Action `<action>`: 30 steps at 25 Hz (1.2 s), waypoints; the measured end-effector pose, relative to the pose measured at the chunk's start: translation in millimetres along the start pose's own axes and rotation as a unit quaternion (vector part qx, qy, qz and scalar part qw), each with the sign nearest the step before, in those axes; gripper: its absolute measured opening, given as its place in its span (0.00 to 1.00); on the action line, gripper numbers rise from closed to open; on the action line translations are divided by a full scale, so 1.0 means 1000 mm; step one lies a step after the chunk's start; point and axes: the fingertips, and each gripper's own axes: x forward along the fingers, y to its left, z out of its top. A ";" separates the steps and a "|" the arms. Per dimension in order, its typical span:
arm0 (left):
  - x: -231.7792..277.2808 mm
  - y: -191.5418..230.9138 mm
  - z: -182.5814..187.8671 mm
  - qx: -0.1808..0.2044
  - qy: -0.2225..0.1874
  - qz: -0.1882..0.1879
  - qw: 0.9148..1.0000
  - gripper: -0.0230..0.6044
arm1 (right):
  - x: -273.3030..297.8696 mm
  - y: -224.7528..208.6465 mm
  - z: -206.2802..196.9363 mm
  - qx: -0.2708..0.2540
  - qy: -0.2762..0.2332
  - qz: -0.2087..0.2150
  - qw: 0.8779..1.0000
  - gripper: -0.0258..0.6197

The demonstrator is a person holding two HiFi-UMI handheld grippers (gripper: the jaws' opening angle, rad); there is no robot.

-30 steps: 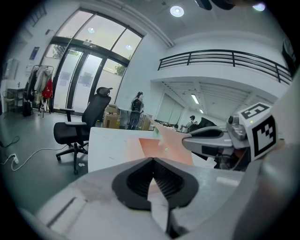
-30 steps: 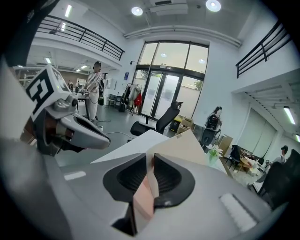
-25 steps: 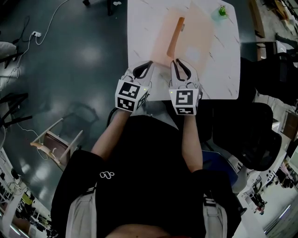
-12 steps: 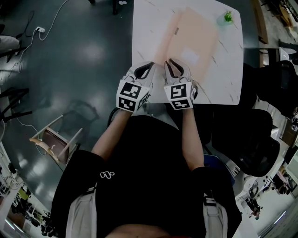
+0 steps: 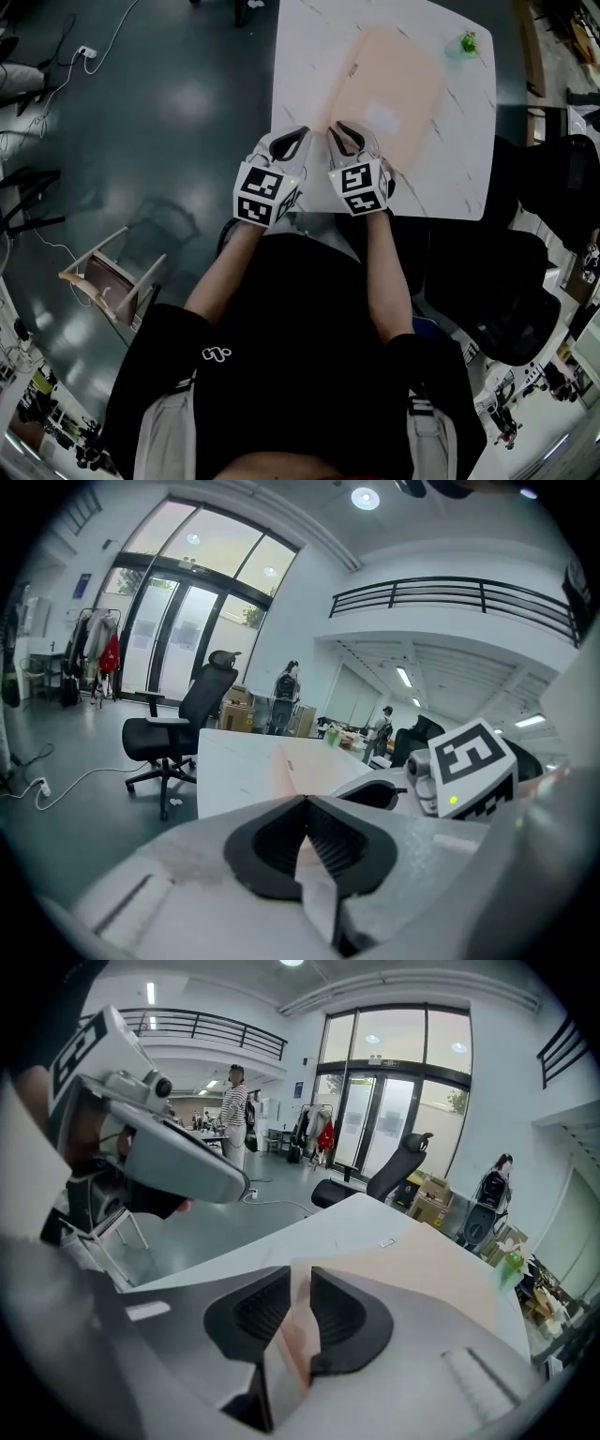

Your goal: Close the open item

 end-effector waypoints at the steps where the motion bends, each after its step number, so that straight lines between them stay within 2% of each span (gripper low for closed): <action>1: 0.000 0.001 -0.001 -0.001 0.001 0.001 1.000 0.01 | 0.002 0.001 -0.001 0.001 0.002 0.003 1.000 0.14; 12: 0.004 0.004 -0.003 -0.010 0.006 0.003 1.000 0.01 | 0.020 0.011 -0.015 0.007 0.028 0.043 0.999 0.16; 19: 0.008 0.002 -0.004 -0.008 0.009 0.001 1.000 0.01 | 0.022 0.016 -0.019 0.026 0.033 0.084 0.996 0.21; 21: 0.010 0.001 -0.003 -0.007 0.008 0.000 1.000 0.01 | 0.019 0.017 -0.018 0.034 0.031 0.093 0.995 0.13; 22: 0.010 0.001 -0.002 -0.007 0.007 0.000 1.000 0.01 | 0.018 0.016 -0.017 0.041 0.028 0.097 0.994 0.14; 25: 0.012 0.002 0.000 -0.007 0.005 0.001 1.000 0.01 | 0.017 0.005 -0.011 0.105 0.010 0.105 0.989 0.11; 28: 0.012 0.004 0.002 -0.008 0.004 0.002 1.000 0.01 | 0.018 -0.021 -0.007 0.206 -0.007 0.109 0.973 0.09; 30: 0.012 0.004 0.002 -0.008 0.005 0.003 1.000 0.01 | 0.021 -0.042 -0.006 0.228 -0.007 0.089 0.970 0.07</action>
